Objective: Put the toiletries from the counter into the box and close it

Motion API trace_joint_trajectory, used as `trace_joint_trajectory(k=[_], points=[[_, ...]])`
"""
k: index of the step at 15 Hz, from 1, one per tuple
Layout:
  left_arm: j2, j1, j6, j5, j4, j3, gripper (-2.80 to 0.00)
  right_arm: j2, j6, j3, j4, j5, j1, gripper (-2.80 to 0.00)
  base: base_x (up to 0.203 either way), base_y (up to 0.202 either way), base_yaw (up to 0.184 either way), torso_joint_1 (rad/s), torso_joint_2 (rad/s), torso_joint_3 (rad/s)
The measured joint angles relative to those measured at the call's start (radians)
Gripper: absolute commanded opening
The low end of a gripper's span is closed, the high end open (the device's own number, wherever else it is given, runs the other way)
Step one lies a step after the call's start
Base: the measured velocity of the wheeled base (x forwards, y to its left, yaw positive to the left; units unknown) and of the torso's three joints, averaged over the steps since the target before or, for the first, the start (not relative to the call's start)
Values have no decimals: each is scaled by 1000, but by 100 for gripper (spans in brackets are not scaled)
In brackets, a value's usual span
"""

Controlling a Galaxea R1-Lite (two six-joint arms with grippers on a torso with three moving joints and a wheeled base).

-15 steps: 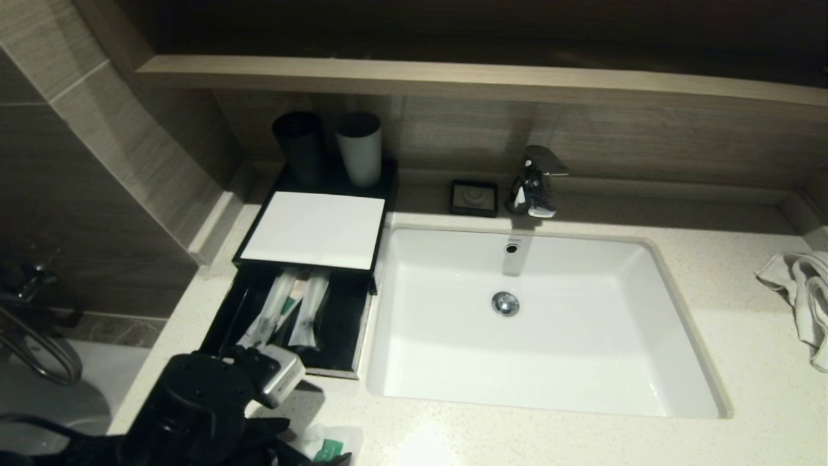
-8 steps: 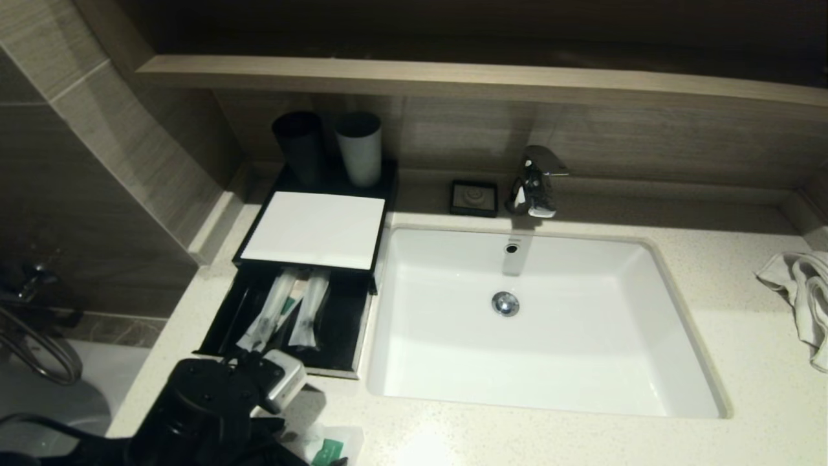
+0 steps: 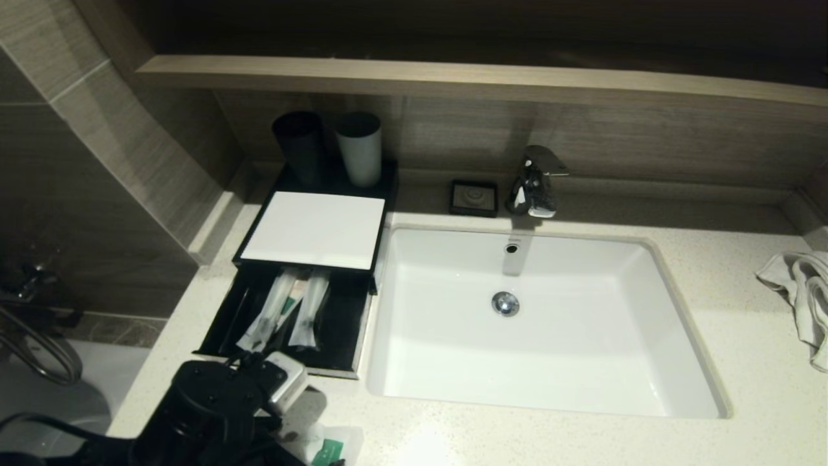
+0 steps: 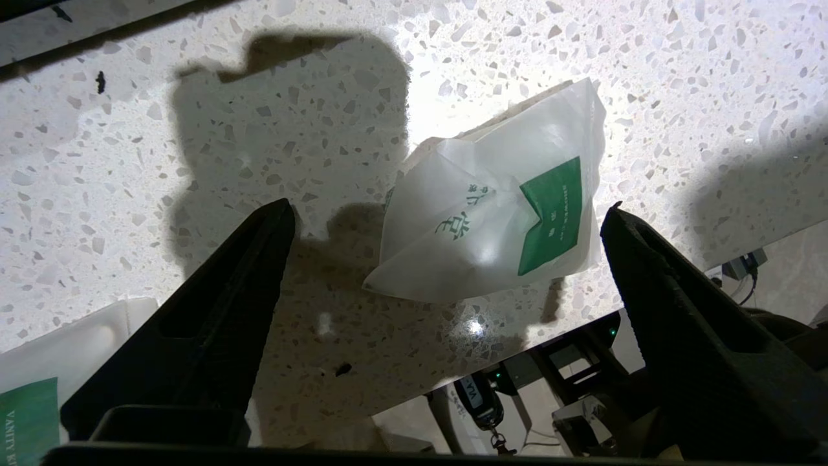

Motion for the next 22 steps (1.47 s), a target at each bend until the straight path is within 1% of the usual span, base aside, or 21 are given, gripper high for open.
trace_joint_trajectory(k=[9,10,19,22], points=[[4,0,4,0,0,3,0,0,0,0,0,0,0,-280,0,0,0,0,0,0],[5,0,4,0,-1,6,-280,0,0,0,0,0,0,-280,0,0,0,0,0,0],[14,0,3,-1,-22,20,-280,0,0,0,0,0,0,-280,0,0,0,0,0,0],[-6,0,3,1,-18,27,-280,0,0,0,0,0,0,-280,0,0,0,0,0,0]])
